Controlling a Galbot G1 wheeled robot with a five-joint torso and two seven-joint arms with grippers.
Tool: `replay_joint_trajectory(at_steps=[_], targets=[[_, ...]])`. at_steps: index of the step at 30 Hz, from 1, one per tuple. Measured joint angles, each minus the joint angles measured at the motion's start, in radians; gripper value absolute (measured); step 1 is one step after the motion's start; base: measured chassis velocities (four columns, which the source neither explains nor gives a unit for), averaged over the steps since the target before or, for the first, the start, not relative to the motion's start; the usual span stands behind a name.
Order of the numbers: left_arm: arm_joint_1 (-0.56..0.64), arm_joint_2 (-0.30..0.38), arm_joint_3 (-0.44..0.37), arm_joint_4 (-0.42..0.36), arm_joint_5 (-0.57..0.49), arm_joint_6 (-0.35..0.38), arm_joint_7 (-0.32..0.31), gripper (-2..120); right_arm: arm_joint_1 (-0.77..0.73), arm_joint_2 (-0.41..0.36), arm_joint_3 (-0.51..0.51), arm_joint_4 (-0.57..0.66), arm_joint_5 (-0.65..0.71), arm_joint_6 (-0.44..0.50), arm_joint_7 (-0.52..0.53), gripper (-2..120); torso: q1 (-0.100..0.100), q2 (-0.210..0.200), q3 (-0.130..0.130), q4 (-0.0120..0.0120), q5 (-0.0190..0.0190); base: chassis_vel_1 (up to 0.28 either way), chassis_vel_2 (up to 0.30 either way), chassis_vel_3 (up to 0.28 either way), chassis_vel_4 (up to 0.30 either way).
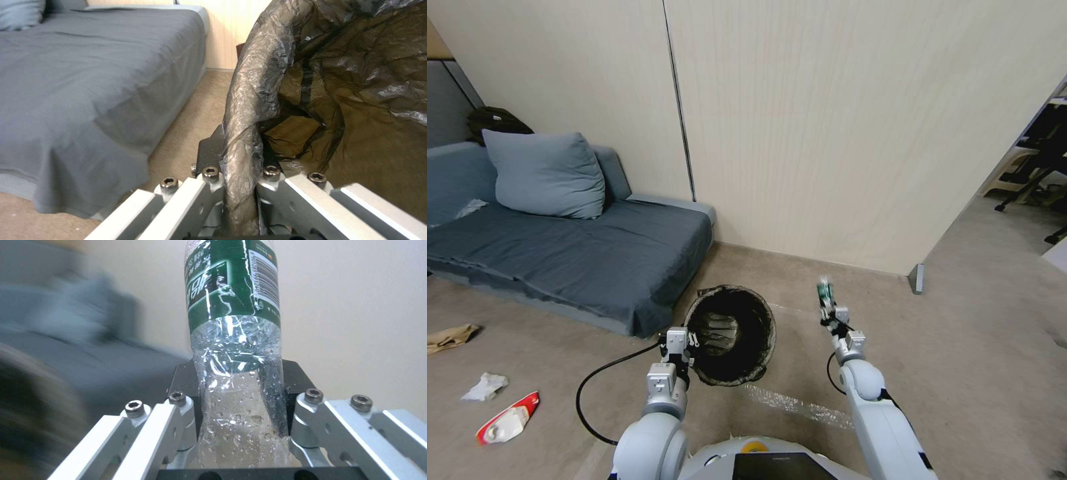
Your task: Pick up the trash bin, then pick up the garbage from the floor and place it into the trash bin.
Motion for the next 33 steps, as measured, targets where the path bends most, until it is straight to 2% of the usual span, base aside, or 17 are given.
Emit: replay_joint_trajectory(at_steps=[1,2,5,6,9,10,16,18,33], targets=[[0.000,0.000,0.002,0.001,0.000,0.000,0.000,1,-0.009,-0.005,-0.005,0.019,0.005,0.011,-0.018,25,0.000,0.000,0.000,0.0001,0.0000,0.000,0.000,0.000,0.000],[0.000,-0.002,0.011,0.005,0.000,0.001,0.001,1,-0.045,-0.026,-0.043,0.095,0.030,0.045,-0.091,25,0.000,0.000,0.000,0.0000,-0.0001,0.000,0.000,0.000,0.000],[-0.001,-0.004,0.023,0.009,0.001,0.003,0.002,1,-0.064,-0.040,-0.087,0.136,0.050,0.059,-0.144,25,0.000,0.000,0.000,0.0000,-0.0002,0.000,0.000,0.000,0.000],[0.000,-0.006,0.033,0.013,0.006,0.004,0.002,1,-0.069,-0.048,-0.138,0.149,0.056,0.062,-0.176,25,0.000,0.000,0.000,0.0001,-0.0002,0.000,0.000,0.000,0.000],[0.001,-0.006,0.038,0.014,0.008,0.005,0.002,1,-0.069,-0.051,-0.172,0.147,0.052,0.062,-0.188,25,0.000,0.000,0.000,0.0001,-0.0002,0.000,0.000,0.000,0.000],[0.003,-0.006,0.043,0.014,0.012,0.005,0.003,1,-0.064,-0.054,-0.225,0.122,0.030,0.063,-0.197,25,0.000,0.000,0.000,0.0002,-0.0001,0.000,0.000,0.000,0.000],[0.004,-0.008,0.043,0.015,0.017,0.006,0.004,1,-0.054,-0.046,-0.283,0.059,-0.013,0.069,-0.200,25,0.000,0.000,0.000,0.0002,0.0001,0.000,0.000,0.000,0.000],[0.004,-0.010,0.043,0.016,0.022,0.006,0.005,1,-0.039,-0.016,-0.328,-0.017,-0.052,0.072,-0.188,25,0.000,0.000,0.000,0.0002,-0.0002,0.000,0.000,0.000,0.000],[0.011,-0.009,0.042,0.011,0.028,0.006,0.004,1,-0.017,-0.005,-0.333,-0.123,-0.068,0.094,-0.170,25,0.000,0.000,0.000,0.0000,-0.0001,0.000,0.000,0.000,0.000]])
